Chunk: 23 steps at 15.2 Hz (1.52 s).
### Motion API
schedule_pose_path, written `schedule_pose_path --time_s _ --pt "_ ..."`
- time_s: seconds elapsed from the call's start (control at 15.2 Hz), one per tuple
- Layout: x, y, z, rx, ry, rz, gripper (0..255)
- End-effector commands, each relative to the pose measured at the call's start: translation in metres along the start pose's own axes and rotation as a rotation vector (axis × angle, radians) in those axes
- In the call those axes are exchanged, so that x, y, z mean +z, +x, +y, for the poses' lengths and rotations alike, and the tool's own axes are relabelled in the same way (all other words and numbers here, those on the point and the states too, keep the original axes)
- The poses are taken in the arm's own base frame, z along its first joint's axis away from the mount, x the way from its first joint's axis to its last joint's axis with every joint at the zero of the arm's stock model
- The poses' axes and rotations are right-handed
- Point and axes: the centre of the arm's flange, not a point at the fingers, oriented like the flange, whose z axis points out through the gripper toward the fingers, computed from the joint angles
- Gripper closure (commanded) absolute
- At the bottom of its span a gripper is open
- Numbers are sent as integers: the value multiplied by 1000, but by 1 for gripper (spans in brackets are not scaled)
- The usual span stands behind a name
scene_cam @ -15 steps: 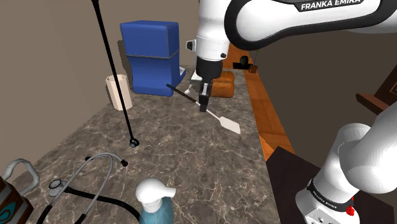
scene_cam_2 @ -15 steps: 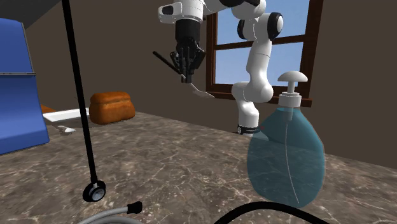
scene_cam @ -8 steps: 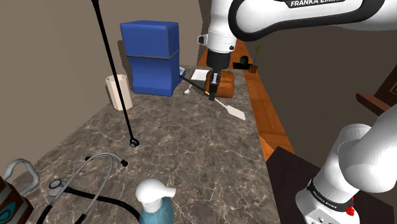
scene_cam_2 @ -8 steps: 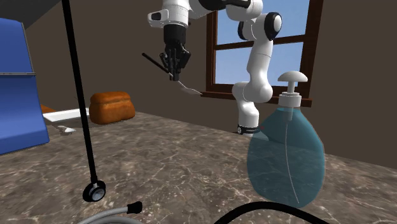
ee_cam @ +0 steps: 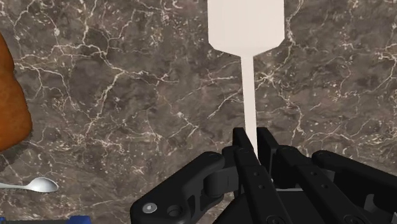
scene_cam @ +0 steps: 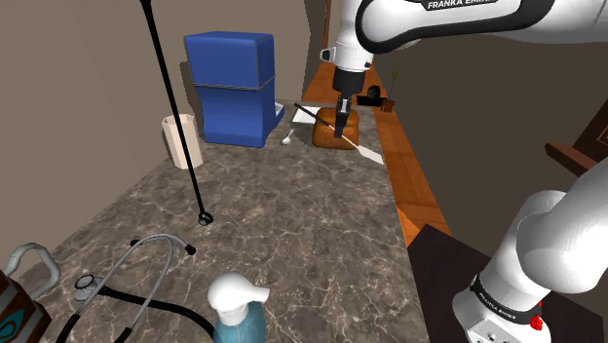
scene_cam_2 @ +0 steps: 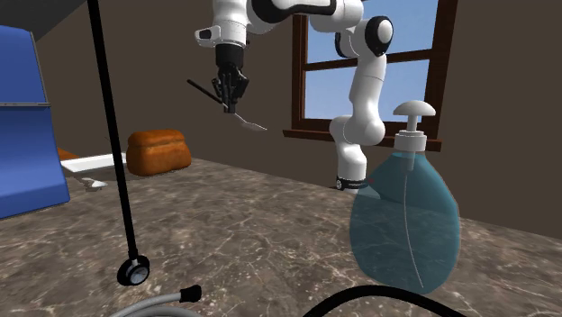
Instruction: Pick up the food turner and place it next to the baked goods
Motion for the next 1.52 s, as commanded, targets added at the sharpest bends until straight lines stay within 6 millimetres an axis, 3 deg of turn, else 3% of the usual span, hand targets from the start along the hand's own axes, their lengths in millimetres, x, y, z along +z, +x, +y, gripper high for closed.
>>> schedule_pose_path --time_s 0.0,0.99,1.45 --pt "1 -8 29 -1 0 0 255" --pt "-3 -62 220 -1 0 0 255" --pt "34 -65 220 -1 0 0 255"
